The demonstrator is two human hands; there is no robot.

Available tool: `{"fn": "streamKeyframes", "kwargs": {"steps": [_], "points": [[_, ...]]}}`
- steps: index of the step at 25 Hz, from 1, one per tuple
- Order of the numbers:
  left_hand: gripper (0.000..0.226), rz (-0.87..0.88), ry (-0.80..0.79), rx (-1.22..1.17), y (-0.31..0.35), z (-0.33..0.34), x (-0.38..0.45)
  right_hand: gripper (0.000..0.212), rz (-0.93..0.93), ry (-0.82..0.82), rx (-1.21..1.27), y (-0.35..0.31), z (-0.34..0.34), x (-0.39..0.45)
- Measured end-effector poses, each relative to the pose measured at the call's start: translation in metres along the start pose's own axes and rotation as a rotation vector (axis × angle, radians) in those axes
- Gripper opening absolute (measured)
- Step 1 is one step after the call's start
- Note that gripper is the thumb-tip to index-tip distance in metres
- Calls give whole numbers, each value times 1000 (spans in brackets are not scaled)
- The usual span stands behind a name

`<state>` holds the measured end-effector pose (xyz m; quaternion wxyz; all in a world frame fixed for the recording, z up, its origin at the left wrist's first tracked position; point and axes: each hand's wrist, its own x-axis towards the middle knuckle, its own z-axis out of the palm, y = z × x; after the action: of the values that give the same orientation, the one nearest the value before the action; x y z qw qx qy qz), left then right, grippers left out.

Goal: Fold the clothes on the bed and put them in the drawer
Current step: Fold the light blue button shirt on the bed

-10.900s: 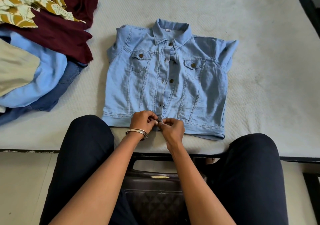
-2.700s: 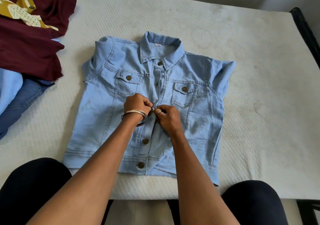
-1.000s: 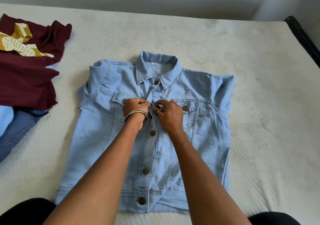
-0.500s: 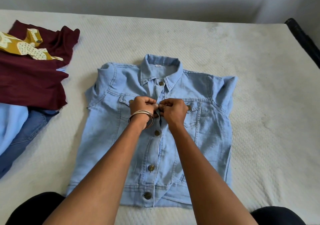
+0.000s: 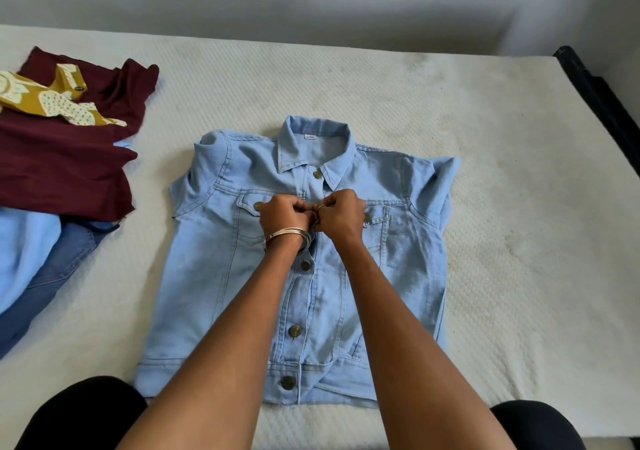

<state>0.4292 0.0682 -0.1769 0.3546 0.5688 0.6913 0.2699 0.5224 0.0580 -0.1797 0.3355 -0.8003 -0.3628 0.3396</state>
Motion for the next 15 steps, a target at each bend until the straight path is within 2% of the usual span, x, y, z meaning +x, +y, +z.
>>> {"fn": "streamKeyframes", "kwargs": {"steps": [2, 4, 7, 10, 11, 12, 14, 15], "points": [[8, -131, -72, -22, 3, -6, 7, 29, -21, -22, 49, 9, 2, 3], [19, -305, -182, -78, 8, -13, 19, 31, -1, -59, 132, 18, -1, 4], [3, -499, -404, -271, 21, -20, 22, 32, 49, -180, 297, 29, -1, 4], [21, -582, -420, -413, 12, -20, 18, 19, 64, -184, 258, 27, 1, 1], [21, -540, -337, -408, 3, -20, 16, 11, 51, -148, 159, 26, -2, 0], [19, -421, -204, -311, -9, -23, 12, 16, 33, -82, 46, 28, -8, -4], [13, -115, 15, 117, -40, -35, -2, 30, -22, 185, -129, 38, -30, -22], [21, -20, 123, 320, -59, -42, -14, 34, -21, 367, -208, 46, -45, -37]]}}
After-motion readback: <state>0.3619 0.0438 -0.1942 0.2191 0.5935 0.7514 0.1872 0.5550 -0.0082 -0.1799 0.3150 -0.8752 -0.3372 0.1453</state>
